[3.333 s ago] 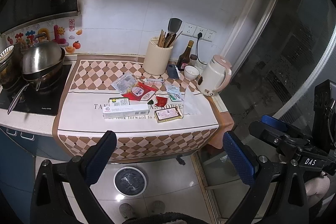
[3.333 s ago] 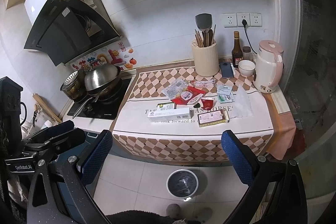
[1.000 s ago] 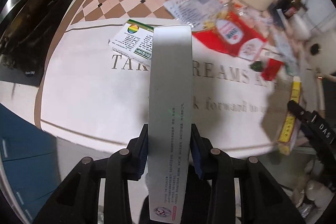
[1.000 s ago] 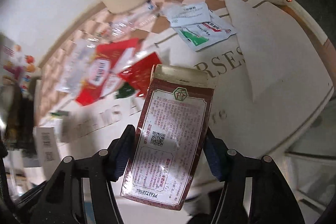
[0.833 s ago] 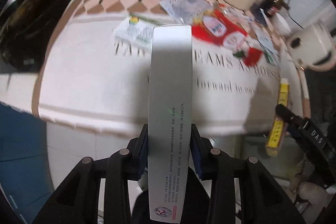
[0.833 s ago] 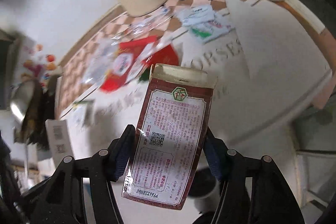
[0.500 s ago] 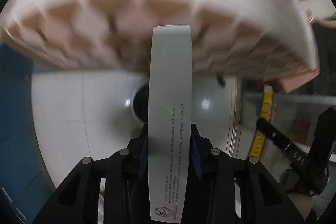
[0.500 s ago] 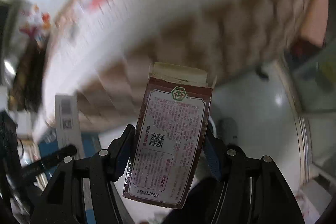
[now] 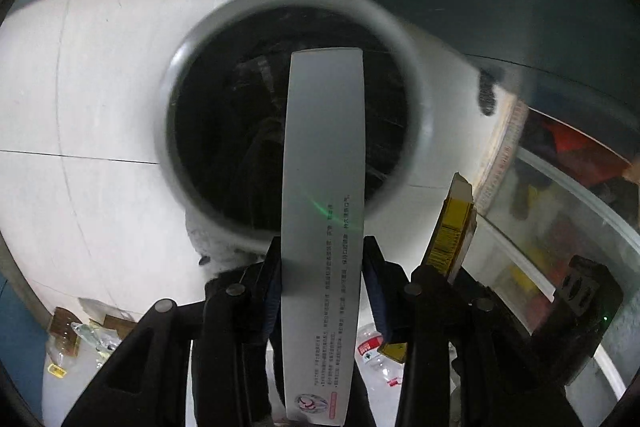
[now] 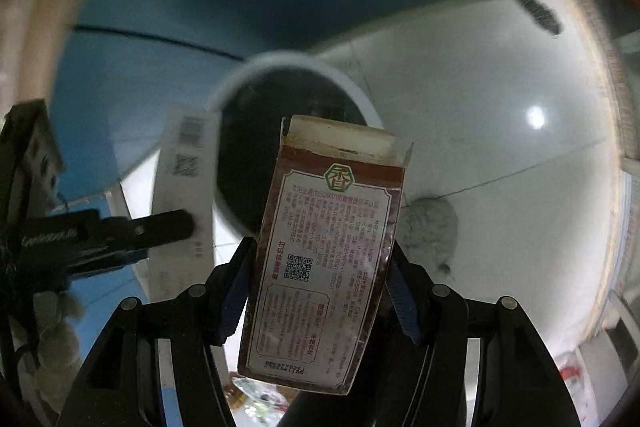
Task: Collect trash
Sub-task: 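Carry both items over the bin and open both tools to drop them, then raise both tools back toward the counter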
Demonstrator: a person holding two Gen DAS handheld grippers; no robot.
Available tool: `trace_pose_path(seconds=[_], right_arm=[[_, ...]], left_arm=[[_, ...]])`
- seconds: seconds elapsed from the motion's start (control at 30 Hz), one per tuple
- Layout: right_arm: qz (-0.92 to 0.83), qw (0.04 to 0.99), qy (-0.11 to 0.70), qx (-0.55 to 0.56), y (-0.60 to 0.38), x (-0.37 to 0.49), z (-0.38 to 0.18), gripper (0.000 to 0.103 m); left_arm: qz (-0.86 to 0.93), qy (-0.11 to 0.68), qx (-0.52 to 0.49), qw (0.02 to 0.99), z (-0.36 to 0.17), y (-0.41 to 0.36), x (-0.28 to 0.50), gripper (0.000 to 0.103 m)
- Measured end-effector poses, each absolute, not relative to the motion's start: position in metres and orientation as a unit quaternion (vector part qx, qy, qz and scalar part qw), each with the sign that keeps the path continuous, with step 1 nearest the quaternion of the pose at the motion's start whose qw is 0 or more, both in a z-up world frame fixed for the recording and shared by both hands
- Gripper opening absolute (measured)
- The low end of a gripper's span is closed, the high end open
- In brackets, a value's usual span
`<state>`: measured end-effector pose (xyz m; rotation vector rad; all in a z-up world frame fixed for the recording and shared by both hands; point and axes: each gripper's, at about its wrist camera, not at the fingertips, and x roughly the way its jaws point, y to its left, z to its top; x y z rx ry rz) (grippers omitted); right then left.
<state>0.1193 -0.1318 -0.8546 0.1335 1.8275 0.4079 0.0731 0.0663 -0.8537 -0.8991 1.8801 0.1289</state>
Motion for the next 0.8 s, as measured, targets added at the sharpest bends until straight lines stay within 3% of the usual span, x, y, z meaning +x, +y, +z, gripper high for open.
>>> trace_pose_path(seconds=[0.07,0.13,0.17,0.2,0.23,0.37,0.53,0.8], right_arm=[[0.181,0.586,0.788,0.052,-0.126,0.119,-0.882,0.064],[0.184,0.573,0.796,0.057,-0.123,0.119,-0.907,0.069],[0.184,0.567,0.801,0.059,-0.123,0.119,-0.915,0.076],[0.183,0.562,0.804,0.059,-0.121,0.118,-0.921,0.094],[0.184,0.564,0.803,0.055,-0.119,0.117,-0.924,0.103],[0.172,0.584,0.793,0.016,-0.113,0.115,-0.919,0.103],[0.145,0.62,0.77,-0.044,-0.105,0.12,-0.9,0.103],[0.137,0.638,0.753,-0.089,-0.102,0.114,-0.827,0.103]], left_arm=[[0.053,0.78,-0.368,0.503,-0.871,0.065,0.072,0.047],[0.065,0.775,-0.369,0.508,-0.877,0.072,0.066,0.085],[0.069,0.772,-0.372,0.511,-0.877,0.075,0.062,0.088],[0.072,0.77,-0.373,0.513,-0.876,0.075,0.058,0.089],[0.079,0.769,-0.371,0.515,-0.873,0.078,0.054,0.09],[0.112,0.76,-0.329,0.55,-0.85,0.089,0.047,0.09],[0.177,0.75,-0.197,0.606,-0.799,0.096,0.037,0.09],[0.194,0.737,-0.172,0.624,-0.716,0.081,0.019,0.09]])
